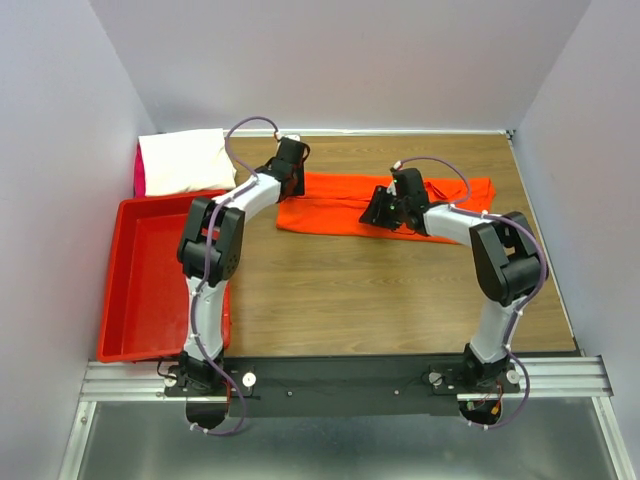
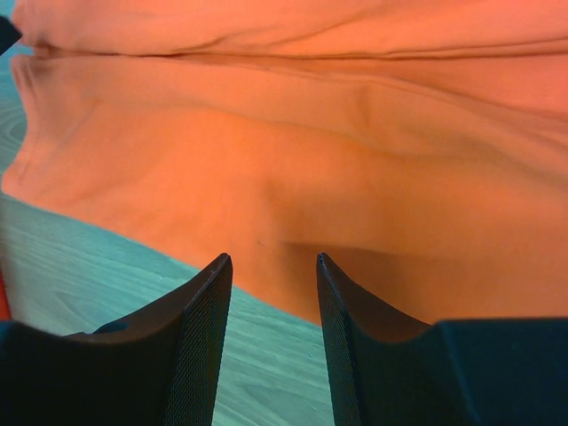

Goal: Fold and stack the t-shirts
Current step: Fold the tshirt

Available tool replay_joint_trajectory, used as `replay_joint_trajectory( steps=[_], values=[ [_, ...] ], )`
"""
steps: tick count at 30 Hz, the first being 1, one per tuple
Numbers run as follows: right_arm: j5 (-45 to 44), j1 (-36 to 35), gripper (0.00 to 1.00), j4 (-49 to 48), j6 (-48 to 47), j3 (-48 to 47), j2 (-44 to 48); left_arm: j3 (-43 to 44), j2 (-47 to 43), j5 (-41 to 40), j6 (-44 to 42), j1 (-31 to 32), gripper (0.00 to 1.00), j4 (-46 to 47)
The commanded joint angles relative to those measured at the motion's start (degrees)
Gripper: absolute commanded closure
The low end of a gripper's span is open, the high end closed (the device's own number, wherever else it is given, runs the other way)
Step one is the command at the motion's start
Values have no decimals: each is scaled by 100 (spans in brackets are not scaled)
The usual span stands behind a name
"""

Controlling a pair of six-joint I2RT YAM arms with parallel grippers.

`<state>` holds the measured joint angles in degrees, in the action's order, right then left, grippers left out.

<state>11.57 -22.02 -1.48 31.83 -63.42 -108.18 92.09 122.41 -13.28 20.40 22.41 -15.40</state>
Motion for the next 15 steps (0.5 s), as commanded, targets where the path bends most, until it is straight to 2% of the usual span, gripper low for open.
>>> replay_joint_trajectory(
  steps=[1,3,7,15],
  values=[
    [476,250,50,42,-19,101,280,-434,-742,105,77,9,50,115],
    [774,434,50,-54,33,215,350,-1084,-1234,411,218,26,50,421],
    [1441,813,50,-519,314,531,491,-1859,-1632,878,403,35,50,809],
    [2455,1647,51,-1917,1174,1559,359,-2231,-1150,941,535,9,53,881]
  ],
)
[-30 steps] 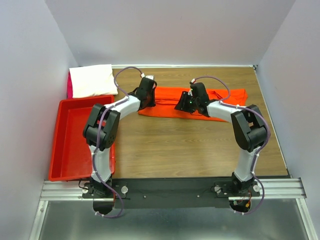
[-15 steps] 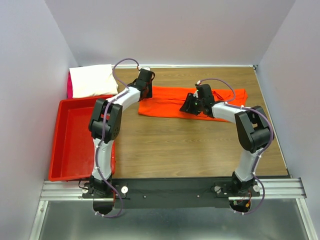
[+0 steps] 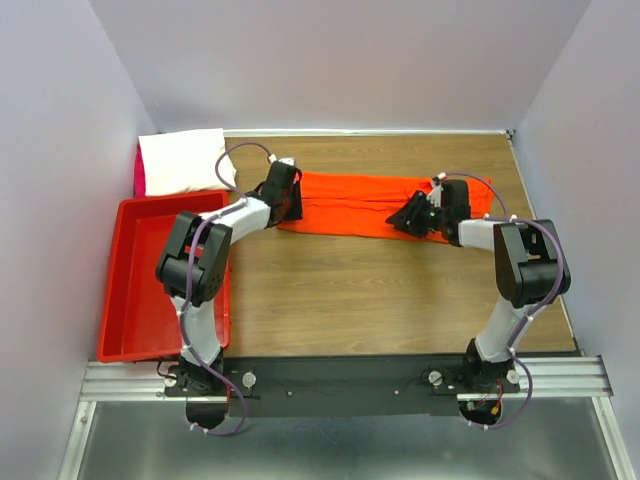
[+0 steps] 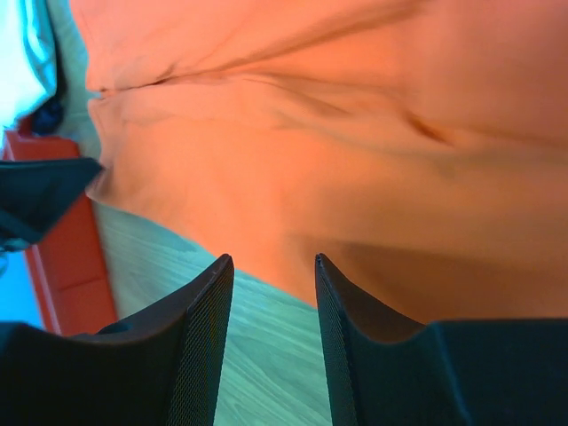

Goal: Fold and stack the t-shirts
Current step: Fold the tshirt

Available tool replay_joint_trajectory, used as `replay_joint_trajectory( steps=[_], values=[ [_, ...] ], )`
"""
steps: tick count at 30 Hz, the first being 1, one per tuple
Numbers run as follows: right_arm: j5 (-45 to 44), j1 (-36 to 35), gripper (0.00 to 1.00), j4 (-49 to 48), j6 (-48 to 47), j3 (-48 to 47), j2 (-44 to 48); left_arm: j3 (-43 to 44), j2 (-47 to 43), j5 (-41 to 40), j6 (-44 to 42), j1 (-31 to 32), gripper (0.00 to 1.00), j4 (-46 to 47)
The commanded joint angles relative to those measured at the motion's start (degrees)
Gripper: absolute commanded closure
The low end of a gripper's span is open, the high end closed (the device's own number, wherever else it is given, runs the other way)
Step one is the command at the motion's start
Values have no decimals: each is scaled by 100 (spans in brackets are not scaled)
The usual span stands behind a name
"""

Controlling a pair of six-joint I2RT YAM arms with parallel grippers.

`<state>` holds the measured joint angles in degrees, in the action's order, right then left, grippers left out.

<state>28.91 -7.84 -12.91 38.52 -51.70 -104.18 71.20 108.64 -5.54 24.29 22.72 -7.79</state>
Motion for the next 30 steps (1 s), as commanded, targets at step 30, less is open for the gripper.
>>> replay_joint_trajectory(
  steps=[30],
  values=[
    [-2576,2118,39,1456,155,1654,3000,-2119,-1547,88,313,-444,54,-74]
  ],
)
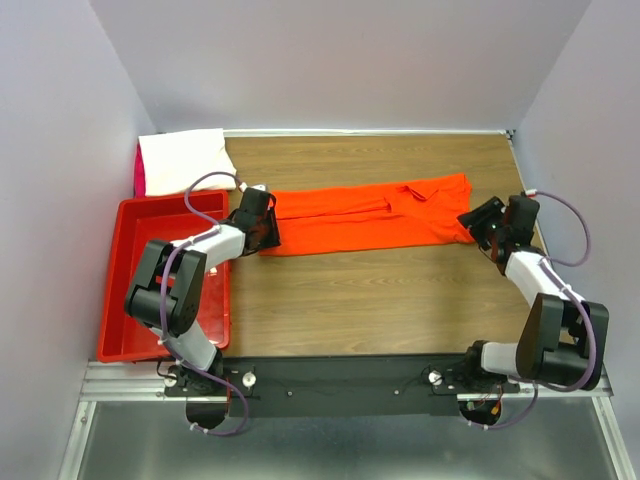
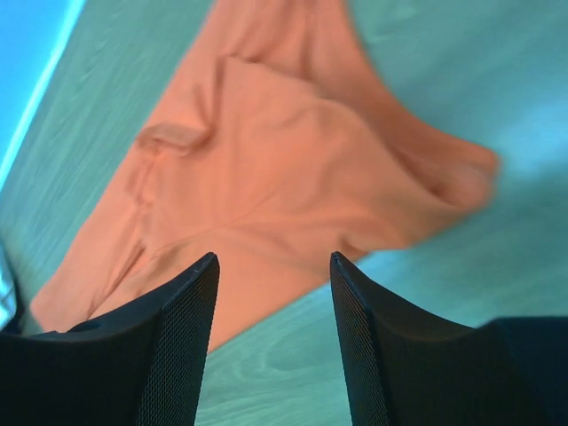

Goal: Fold and stack the t-shirts
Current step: Fold the tshirt

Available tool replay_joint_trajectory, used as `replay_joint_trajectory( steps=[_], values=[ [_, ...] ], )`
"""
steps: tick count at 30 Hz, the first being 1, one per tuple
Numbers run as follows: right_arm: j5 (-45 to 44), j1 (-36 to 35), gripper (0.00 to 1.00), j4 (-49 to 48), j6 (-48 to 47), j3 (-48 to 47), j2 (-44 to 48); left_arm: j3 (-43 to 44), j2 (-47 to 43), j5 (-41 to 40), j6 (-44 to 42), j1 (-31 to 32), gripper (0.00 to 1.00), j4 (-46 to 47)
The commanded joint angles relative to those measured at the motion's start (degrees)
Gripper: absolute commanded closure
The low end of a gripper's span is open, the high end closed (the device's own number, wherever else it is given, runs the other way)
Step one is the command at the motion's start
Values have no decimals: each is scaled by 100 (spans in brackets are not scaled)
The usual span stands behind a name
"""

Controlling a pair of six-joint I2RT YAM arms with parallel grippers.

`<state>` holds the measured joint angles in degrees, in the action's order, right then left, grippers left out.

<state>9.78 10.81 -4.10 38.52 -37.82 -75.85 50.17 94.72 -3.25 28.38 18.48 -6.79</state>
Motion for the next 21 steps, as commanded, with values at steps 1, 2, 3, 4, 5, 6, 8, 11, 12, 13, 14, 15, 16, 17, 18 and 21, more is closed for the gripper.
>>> replay_joint_trajectory(
  steps=[1,2,3,4,5,6,8,11,12,13,14,15,16,17,18,21],
  values=[
    [-514,490,39,594,277,319,159,-8,-164,-115,-87,-29,54,-156],
    [-251,597,39,603,426,441,106,-25,-155,-97,-70,-20,54,-148],
    [-170,694,39,594,428,503,71,-25,-155,-89,-70,-20,54,-139],
    [-109,851,39,551,515,539,45,-34,-164,-62,-70,-20,54,-130],
    [-30,922,39,490,525,600,-25,-34,-155,-62,-61,-20,54,-121],
    [154,967,39,463,516,644,-87,-34,-155,-62,-61,-20,54,-121],
    [374,1134,41,33,498,741,-333,-34,-138,-62,-43,-20,54,-121],
    [779,1301,44,-337,533,750,-710,-25,-103,-71,-52,-29,54,-121],
    [980,1336,48,-442,542,741,-825,-16,-103,-62,-52,-20,54,-130],
    [1069,1406,49,-660,551,741,-965,-25,-103,-71,-52,-20,54,-121],
    [1209,1433,49,-880,595,759,-1027,-42,-103,-97,-43,-20,54,-130],
    [1254,1476,50,-987,647,768,-1071,-43,-111,-123,-52,-20,54,-147],
    [1289,1503,50,-1092,700,811,-1124,-43,-129,-150,-52,-20,54,-165],
    [1342,1521,50,-1206,753,838,-1142,-43,-129,-176,-61,-20,54,-174],
    [1342,1538,50,-1329,805,882,-1168,-43,-129,-185,-61,-20,54,-174],
    [1412,1591,50,-1725,1007,943,-1335,-43,-129,-238,-78,-20,54,-218]
  ],
)
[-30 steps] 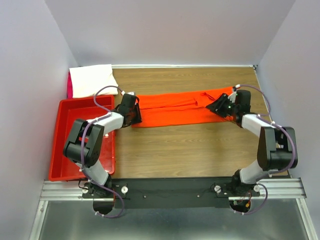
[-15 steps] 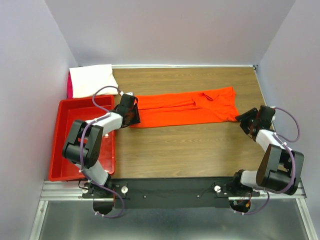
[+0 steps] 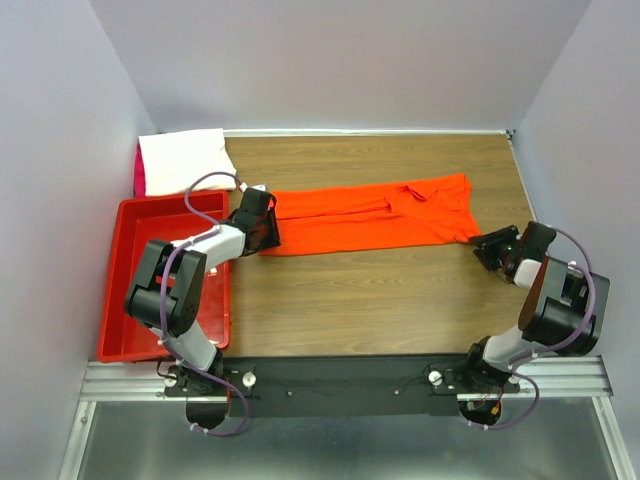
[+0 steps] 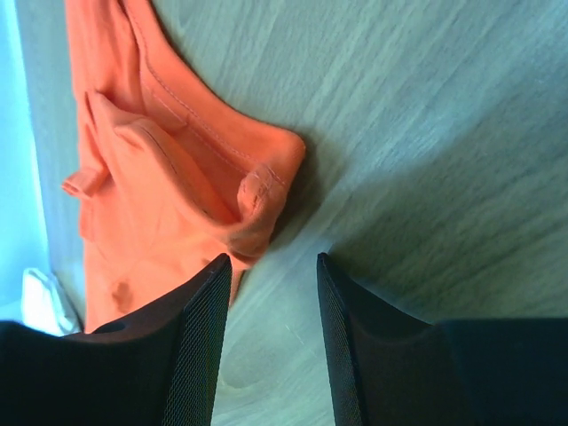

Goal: Fold and stack the t-shirts
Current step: Fold the tshirt

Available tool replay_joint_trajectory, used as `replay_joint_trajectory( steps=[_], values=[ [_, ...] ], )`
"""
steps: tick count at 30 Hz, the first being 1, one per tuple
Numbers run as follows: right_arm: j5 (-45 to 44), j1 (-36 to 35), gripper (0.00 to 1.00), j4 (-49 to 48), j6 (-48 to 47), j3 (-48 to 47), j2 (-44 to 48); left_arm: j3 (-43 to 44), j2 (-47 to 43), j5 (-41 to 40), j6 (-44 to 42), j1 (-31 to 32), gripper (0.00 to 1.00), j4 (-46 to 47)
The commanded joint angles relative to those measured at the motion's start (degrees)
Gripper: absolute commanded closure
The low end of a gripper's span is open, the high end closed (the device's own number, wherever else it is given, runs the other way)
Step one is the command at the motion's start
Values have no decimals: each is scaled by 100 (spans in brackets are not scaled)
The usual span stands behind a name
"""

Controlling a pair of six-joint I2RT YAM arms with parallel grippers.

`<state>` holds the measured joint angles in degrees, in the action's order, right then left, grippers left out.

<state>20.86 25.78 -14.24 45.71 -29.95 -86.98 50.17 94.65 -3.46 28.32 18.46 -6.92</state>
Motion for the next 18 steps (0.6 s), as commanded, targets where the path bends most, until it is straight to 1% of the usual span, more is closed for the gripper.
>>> replay_joint_trajectory(
  steps=[1,4,6,7,8,9,10,11,12,13,14,15,18],
  values=[
    [322,103,50,-773,298,157,-266,-43,-131,-233,-72,-18,54,-213],
    [357,172,50,-975,306,139,-512,-43,-114,-251,-81,-18,54,-240],
    [427,252,56,-1115,307,95,-679,-43,-114,-269,-98,-18,54,-257],
    [454,339,58,-1133,298,69,-741,-34,-114,-286,-98,-18,54,-266],
    [480,383,63,-1151,263,25,-785,-43,-96,-321,-98,-18,54,-301],
    [532,419,66,-1151,210,-19,-829,-43,-105,-339,-107,-18,54,-319],
    [585,489,76,-1134,79,-167,-977,-25,-79,-383,-107,-18,54,-380],
    [647,542,76,-1116,17,-238,-1048,-25,-52,-409,-98,-18,54,-415],
    [769,612,88,-1055,-53,-317,-1145,-34,-26,-418,-107,-18,54,-459],
    [814,647,92,-1020,-89,-379,-1224,-43,-17,-436,-98,-18,54,-494],
    [849,665,99,-889,-193,-527,-1347,-60,-8,-427,-98,-18,54,-547],
    [849,683,99,-888,-194,-590,-1383,-78,-8,-436,-98,-18,54,-574],
    [709,692,99,-292,-527,-854,-1410,-227,-148,-392,-72,-18,54,-609]
  ],
)
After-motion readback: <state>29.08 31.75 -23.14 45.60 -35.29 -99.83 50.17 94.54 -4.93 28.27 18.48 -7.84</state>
